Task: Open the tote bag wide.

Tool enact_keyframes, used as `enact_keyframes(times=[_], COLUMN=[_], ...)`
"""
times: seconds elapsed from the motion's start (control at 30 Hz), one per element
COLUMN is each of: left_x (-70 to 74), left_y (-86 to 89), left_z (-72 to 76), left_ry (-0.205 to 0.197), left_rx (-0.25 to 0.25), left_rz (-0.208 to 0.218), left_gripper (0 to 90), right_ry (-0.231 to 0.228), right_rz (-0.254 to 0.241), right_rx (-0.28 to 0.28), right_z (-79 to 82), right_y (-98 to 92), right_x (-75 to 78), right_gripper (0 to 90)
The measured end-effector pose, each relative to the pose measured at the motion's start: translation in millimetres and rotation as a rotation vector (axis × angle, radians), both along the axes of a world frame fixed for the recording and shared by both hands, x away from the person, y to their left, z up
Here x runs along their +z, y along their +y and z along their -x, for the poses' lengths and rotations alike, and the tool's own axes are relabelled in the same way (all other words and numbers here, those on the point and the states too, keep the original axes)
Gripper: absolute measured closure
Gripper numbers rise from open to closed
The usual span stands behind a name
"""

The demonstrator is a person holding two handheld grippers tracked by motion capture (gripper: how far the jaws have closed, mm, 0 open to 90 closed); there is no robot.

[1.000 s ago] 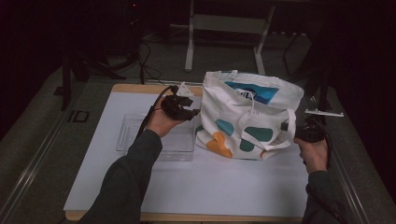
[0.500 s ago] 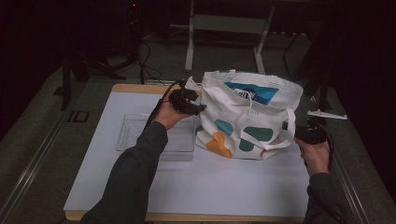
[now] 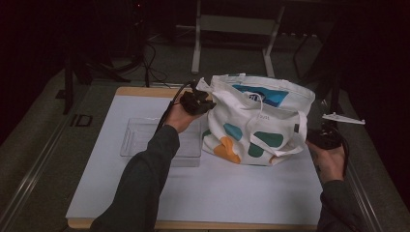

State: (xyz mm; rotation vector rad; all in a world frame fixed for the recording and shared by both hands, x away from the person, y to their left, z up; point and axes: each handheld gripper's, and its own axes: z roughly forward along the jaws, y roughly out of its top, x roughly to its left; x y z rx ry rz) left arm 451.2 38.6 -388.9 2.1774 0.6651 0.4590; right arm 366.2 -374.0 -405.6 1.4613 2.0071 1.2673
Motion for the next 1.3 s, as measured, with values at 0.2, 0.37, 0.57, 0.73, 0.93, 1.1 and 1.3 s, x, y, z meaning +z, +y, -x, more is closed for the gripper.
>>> enact_keyframes(times=[0.2,0.37,0.57,0.73,0.93,1.1,1.3], left_x=[0.7,0.8,1.7,3.9,5.7,12.4,16.5], left_y=[0.7,1.2,0.3,-0.9,1.7,3.9,5.4], left_z=[0.5,0.4,1.1,3.0,4.6,11.5,20.1], left_ry=[0.005,0.006,0.001,-0.002,0.002,-0.015,-0.026], left_rx=[0.004,0.003,0.001,0.001,0.0,-0.011,-0.019], left_rz=[0.001,0.0,-0.002,-0.001,-0.002,-0.001,-0.002], left_gripper=[87.4,87.3,87.3,87.6,87.8,87.9,87.8], right_ry=[0.049,0.083,0.143,0.147,0.118,0.089,0.069], right_rz=[0.037,-0.033,-0.062,-0.029,0.001,0.024,0.035], right_rx=[-0.047,-0.113,-0.132,-0.107,-0.1,-0.085,-0.068], right_z=[-4.0,-11.0,-20.8,-21.5,-16.2,-9.1,0.7], right_y=[-1.9,-6.3,-1.8,3.6,6.3,7.0,6.3], right_x=[-6.0,-17.2,-21.7,-18.1,-11.7,-5.3,-0.7], right_gripper=[89.9,52.7,53.1,88.4,89.4,89.7,89.8])
